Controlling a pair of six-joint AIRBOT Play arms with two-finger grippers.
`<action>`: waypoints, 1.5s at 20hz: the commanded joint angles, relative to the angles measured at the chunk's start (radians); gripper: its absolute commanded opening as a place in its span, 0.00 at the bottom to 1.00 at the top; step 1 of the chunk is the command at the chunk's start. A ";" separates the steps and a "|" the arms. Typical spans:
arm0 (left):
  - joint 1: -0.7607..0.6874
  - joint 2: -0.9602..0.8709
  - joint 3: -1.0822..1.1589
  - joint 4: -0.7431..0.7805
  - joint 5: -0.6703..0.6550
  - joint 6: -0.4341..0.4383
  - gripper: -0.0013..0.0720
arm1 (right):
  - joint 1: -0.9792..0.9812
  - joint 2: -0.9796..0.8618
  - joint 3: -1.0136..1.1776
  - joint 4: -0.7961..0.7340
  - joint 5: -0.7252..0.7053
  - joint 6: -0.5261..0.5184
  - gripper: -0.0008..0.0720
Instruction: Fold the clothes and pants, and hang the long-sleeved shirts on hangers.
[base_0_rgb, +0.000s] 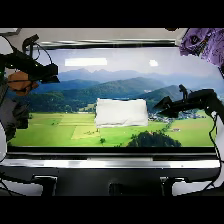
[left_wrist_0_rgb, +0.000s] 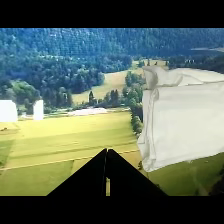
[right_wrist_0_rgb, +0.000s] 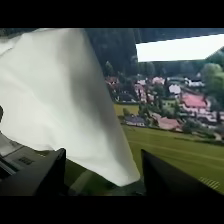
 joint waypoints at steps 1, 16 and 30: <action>0.000 -0.001 -0.002 0.000 0.001 0.003 0.04 | 0.005 -0.083 -0.028 0.091 0.054 -0.115 0.66; 0.000 -0.028 -0.035 0.000 0.003 0.002 0.04 | 0.179 -0.106 0.106 0.137 0.211 -0.035 0.05; 0.000 -0.027 -0.035 0.000 0.000 0.002 0.04 | 0.092 -0.106 0.748 -0.288 0.156 0.551 0.05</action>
